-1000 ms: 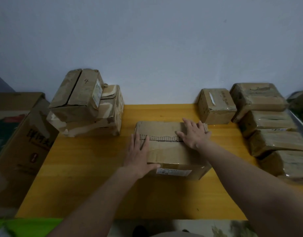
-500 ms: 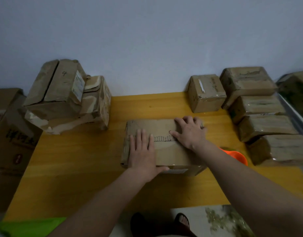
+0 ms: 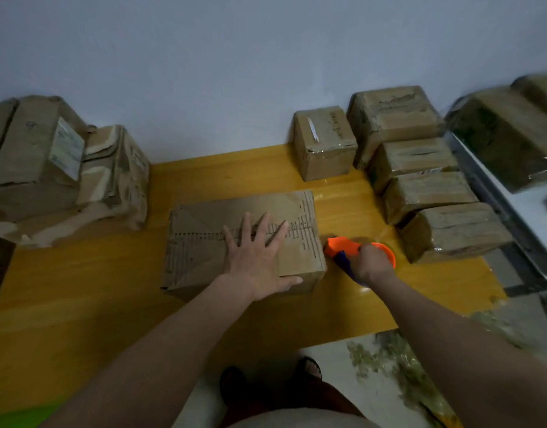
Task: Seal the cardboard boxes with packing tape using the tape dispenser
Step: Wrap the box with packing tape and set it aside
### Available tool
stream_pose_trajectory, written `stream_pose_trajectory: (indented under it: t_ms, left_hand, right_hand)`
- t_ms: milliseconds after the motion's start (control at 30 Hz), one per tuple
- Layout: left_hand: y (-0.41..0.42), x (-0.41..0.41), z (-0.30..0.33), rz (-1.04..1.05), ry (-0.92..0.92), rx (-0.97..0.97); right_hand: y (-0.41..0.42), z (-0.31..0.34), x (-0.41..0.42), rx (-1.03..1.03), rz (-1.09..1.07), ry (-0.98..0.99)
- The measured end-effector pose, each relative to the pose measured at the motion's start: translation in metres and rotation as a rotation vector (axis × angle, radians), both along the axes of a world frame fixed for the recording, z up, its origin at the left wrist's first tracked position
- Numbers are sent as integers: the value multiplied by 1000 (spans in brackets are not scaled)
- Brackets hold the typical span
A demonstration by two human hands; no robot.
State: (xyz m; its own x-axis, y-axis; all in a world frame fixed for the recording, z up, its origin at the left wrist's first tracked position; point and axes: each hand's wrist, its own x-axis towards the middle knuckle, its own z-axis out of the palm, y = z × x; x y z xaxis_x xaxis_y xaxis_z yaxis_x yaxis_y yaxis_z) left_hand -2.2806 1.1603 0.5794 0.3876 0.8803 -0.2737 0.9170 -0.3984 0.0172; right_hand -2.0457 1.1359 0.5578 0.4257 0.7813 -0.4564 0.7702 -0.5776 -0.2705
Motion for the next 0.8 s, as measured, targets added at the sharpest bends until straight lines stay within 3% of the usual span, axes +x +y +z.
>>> stream_pose_trajectory:
  t_ms: [267, 333, 433, 633, 800]
  left_hand:
    - [-6, 20, -2, 106, -10, 21]
    - [-7, 20, -2, 114, -19, 21]
    - [-8, 20, -3, 120, 9, 0]
    - [-8, 20, -2, 119, 22, -27]
    - [-8, 18, 4, 82, 5, -65]
  right_hand:
    - [-20, -43, 26, -113, 193, -183]
    - [-20, -46, 32, -29, 123, -90]
    - [-16, -33, 41, 185, -51, 211]
    - [5, 51, 29, 513, -189, 669]
    - [28, 109, -8, 703, -164, 609]
